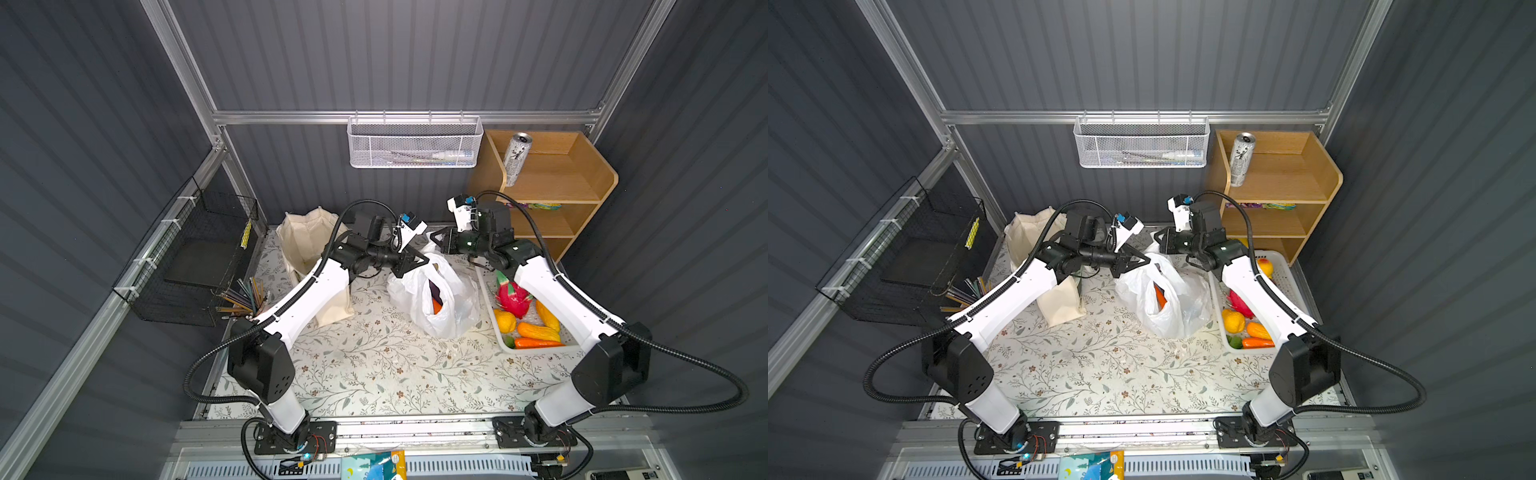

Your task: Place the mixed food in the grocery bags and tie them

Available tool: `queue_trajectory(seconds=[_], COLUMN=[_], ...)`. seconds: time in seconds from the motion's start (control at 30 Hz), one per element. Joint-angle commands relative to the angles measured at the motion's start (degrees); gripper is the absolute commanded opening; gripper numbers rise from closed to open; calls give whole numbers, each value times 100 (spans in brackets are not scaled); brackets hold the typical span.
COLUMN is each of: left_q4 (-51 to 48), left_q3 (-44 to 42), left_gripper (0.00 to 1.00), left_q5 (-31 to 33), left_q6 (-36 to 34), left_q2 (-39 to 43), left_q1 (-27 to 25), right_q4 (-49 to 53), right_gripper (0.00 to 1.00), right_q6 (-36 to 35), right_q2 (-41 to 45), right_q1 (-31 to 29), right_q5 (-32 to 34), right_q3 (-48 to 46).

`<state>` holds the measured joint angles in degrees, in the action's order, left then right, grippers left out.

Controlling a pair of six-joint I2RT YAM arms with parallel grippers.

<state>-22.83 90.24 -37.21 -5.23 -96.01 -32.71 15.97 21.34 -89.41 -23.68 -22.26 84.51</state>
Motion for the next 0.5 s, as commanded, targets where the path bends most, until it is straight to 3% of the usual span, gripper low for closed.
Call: queue_trajectory(seconds=[0.0,0.17,0.3,0.47], left_q4=[-18,218,380,494], left_q3=[-187,-368,-378,-336], left_gripper=[0,0,21,33], left_q5=[727,676,338,-82], left_q6=[-157,-203,-340,-525], left_q2=[110,151,82,-35], left_q1=[14,72,72,76], right_q4=[51,19,-32,-41], right_gripper=[0,0,0,0], right_q6=[-214,-306,-365,-446], right_q2=[207,375,398,398], right_q1=[-17,-18,-31,-108], right_q5=[-63,-279,-569,-682], right_q3=[-81,-204,-281,-329])
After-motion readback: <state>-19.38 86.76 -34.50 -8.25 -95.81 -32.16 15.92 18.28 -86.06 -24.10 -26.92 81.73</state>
